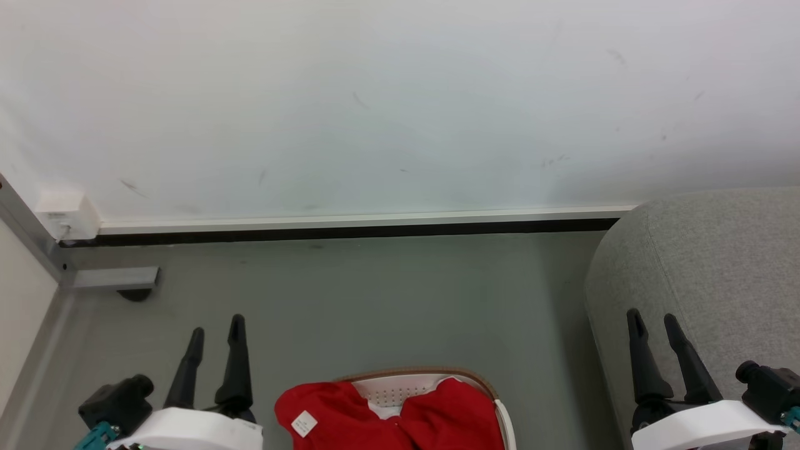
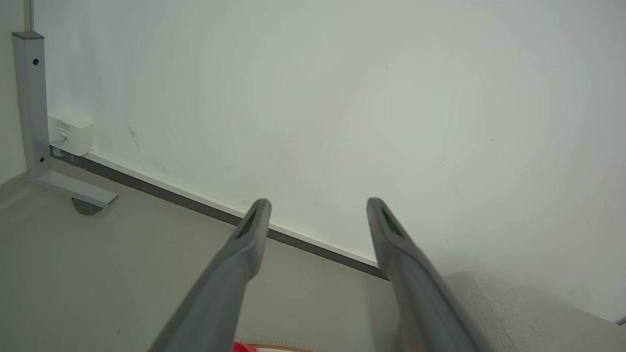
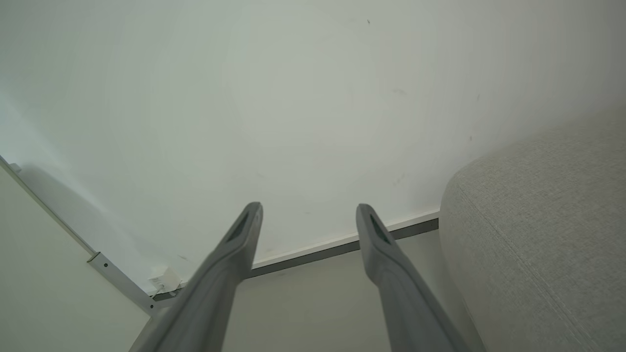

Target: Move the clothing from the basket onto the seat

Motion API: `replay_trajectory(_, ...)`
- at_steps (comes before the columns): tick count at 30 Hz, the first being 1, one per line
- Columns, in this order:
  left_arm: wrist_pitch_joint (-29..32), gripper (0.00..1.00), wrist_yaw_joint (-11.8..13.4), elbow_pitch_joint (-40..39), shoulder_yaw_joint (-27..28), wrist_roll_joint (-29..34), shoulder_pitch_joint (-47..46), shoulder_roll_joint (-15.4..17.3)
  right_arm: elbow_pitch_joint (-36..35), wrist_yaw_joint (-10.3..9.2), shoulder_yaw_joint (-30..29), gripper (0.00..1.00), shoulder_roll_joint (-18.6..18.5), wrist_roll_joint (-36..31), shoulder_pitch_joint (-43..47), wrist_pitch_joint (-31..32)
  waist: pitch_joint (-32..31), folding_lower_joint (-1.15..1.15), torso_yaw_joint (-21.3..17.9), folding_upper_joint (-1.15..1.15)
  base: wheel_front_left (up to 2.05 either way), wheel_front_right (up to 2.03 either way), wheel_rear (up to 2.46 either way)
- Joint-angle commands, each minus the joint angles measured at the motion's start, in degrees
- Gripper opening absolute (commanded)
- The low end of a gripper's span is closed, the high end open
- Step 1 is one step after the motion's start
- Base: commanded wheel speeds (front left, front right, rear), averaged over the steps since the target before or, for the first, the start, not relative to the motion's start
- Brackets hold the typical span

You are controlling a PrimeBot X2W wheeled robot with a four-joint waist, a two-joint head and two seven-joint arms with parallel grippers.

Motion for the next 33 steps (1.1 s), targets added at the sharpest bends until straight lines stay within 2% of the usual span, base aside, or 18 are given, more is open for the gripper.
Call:
replay_trajectory(1,-0.8,1.00,0.2,-0.9,0.0,2.3,0.2,0.5,-0.2,-0.07,0.4,1.00,-0.1,-2.1,-1.5,-0.8,0.1,0.00,0.0,0.00,0.00,0.00,0.00)
replay_trajectory(33,-4.8,1.00,1.4,-0.2,-1.2,19.0,0.5,0.6,-0.5,-0.10,2.7,1.00,0.1,-15.4,-2.1,-4.7,0.1,0.00,-0.8,0.00,0.00,0.00,0.00)
